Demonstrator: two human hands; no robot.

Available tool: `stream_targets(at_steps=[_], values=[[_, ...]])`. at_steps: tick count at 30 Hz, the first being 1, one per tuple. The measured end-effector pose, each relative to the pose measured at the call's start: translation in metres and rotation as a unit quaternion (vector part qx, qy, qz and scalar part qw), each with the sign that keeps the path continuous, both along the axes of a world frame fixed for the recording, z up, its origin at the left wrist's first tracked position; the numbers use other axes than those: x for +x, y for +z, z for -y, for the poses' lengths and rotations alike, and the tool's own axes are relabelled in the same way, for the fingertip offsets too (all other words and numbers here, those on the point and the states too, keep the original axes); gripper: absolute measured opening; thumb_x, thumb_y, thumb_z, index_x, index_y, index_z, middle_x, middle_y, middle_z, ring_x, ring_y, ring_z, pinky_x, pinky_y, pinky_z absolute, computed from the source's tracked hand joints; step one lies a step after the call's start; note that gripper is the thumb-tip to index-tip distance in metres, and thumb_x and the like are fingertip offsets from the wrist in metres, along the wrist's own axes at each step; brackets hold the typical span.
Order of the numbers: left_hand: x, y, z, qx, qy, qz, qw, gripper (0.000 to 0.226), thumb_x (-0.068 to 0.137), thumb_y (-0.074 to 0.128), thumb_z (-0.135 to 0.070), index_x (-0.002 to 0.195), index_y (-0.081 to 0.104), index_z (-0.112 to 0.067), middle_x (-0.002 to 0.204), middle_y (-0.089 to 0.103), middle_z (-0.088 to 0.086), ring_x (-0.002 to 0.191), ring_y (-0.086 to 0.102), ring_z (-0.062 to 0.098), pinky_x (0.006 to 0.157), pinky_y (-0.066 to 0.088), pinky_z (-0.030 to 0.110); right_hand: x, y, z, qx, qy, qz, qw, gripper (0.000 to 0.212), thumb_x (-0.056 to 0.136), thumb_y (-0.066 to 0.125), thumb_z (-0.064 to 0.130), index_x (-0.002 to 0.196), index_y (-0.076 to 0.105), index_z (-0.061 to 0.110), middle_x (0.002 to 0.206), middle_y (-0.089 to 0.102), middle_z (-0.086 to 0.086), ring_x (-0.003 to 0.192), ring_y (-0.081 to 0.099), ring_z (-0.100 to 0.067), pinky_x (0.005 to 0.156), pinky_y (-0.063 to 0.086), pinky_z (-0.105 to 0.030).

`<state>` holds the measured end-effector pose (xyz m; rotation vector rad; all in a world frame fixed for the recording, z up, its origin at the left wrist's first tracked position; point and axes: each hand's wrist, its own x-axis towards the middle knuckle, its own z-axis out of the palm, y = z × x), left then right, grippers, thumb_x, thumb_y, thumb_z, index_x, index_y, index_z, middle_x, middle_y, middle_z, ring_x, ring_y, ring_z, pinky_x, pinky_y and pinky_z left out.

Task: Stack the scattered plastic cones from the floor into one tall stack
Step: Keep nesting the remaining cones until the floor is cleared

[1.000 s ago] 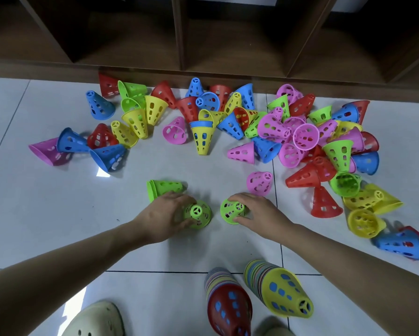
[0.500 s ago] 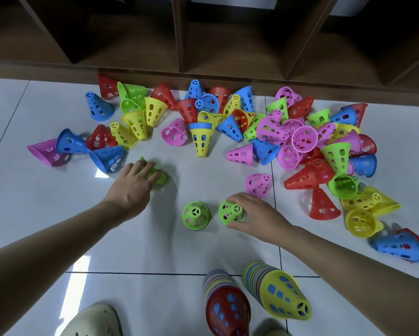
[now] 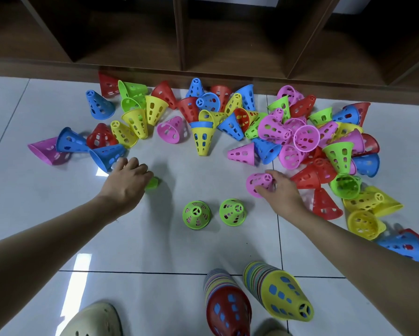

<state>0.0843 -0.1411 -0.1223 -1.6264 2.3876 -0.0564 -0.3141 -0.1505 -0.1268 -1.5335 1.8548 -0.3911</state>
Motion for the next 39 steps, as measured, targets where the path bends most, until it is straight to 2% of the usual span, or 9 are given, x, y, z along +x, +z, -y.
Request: stream_targets(at_steps=[6, 12, 14, 17, 20, 22, 26, 29, 39], values=[[-0.010, 0.006, -0.007, 0.031, 0.007, -0.045, 0.999, 0.034, 0.070, 0.081, -0.032, 0.097, 0.067, -0.017, 0.084, 0.063, 0.000, 0.084, 0.055, 0.029, 0.080, 0.031, 0.041, -0.001, -0.006, 0.000, 0.019, 0.002, 0.058, 0.998, 0.020, 0.081, 0.080, 0.016, 0.096, 0.067, 0.010, 0.093, 0.070, -0.007, 0.090, 0.066, -0.026, 0.088, 0.055, -0.046], [-0.023, 0.018, -0.006, 0.045, 0.065, -0.164, 0.983, 0.040, 0.079, 0.075, -0.046, 0.107, 0.061, -0.023, 0.099, 0.068, -0.003, 0.097, 0.057, 0.027, 0.088, 0.029, 0.040, 0.007, 0.018, -0.005, -0.006, 0.016, 0.111, 0.994, 0.034, 0.080, 0.072, 0.047, 0.094, 0.069, 0.016, 0.091, 0.074, 0.000, 0.090, 0.070, -0.020, 0.083, 0.057, -0.047], [-0.026, 0.022, -0.004, 0.049, 0.082, -0.210, 0.973, 0.042, 0.079, 0.070, -0.052, 0.107, 0.060, -0.022, 0.098, 0.068, -0.002, 0.096, 0.057, 0.027, 0.089, 0.032, 0.041, 0.011, 0.031, -0.008, -0.016, 0.041, 0.109, 0.993, 0.028, 0.084, 0.072, 0.042, 0.094, 0.067, 0.016, 0.090, 0.073, 0.000, 0.089, 0.069, -0.019, 0.083, 0.057, -0.045], [-0.032, 0.030, -0.001, 0.055, 0.103, -0.282, 0.952, 0.051, 0.074, 0.060, -0.059, 0.106, 0.061, -0.019, 0.096, 0.066, -0.003, 0.093, 0.058, 0.028, 0.085, 0.033, 0.039, 0.014, 0.049, -0.016, -0.029, 0.108, 0.088, 0.990, 0.015, 0.088, 0.073, 0.033, 0.090, 0.060, 0.026, 0.091, 0.069, 0.007, 0.090, 0.065, -0.009, 0.081, 0.053, -0.032], [-0.043, 0.041, -0.001, 0.064, 0.101, -0.354, 0.928, 0.058, 0.073, 0.057, -0.064, 0.107, 0.061, -0.017, 0.095, 0.061, -0.009, 0.092, 0.057, 0.023, 0.084, 0.038, 0.037, 0.014, 0.065, -0.028, -0.054, 0.169, 0.031, 0.984, 0.023, 0.087, 0.074, 0.033, 0.099, 0.055, 0.031, 0.094, 0.059, 0.020, 0.091, 0.056, 0.009, 0.074, 0.040, -0.008], [-0.052, 0.048, -0.004, 0.064, 0.097, -0.396, 0.911, 0.053, 0.077, 0.066, -0.059, 0.108, 0.060, -0.017, 0.097, 0.059, -0.010, 0.094, 0.056, 0.020, 0.086, 0.044, 0.037, 0.013, 0.068, -0.035, -0.071, 0.196, 0.017, 0.978, 0.029, 0.088, 0.074, 0.035, 0.109, 0.057, 0.027, 0.099, 0.057, 0.022, 0.097, 0.054, 0.009, 0.079, 0.040, -0.007], [-0.069, 0.057, -0.019, 0.103, 0.112, -0.471, 0.869, 0.042, 0.081, 0.078, -0.046, 0.111, 0.058, -0.025, 0.103, 0.061, -0.009, 0.099, 0.055, 0.008, 0.084, 0.041, 0.016, 0.017, 0.061, -0.044, -0.064, 0.219, 0.026, 0.973, 0.034, 0.086, 0.068, 0.042, 0.114, 0.058, 0.025, 0.108, 0.059, 0.013, 0.102, 0.057, -0.007, 0.090, 0.049, -0.033], [-0.080, 0.057, -0.032, 0.125, 0.100, -0.501, 0.850, 0.038, 0.079, 0.075, -0.046, 0.108, 0.057, -0.028, 0.101, 0.063, -0.010, 0.100, 0.058, 0.008, 0.082, 0.043, 0.015, 0.018, 0.054, -0.051, -0.058, 0.241, 0.011, 0.969, 0.036, 0.083, 0.065, 0.047, 0.113, 0.057, 0.028, 0.107, 0.058, 0.015, 0.102, 0.057, -0.007, 0.088, 0.050, -0.034], [-0.093, 0.037, -0.055, 0.168, 0.078, -0.481, 0.857, 0.038, 0.082, 0.081, -0.028, 0.113, 0.058, -0.026, 0.101, 0.063, -0.020, 0.096, 0.059, -0.002, 0.084, 0.044, 0.012, 0.017, 0.017, -0.047, 0.024, 0.355, -0.075, 0.932, 0.049, 0.084, 0.071, 0.044, 0.130, 0.060, 0.031, 0.115, 0.061, 0.009, 0.107, 0.059, -0.014, 0.092, 0.049, -0.035]])
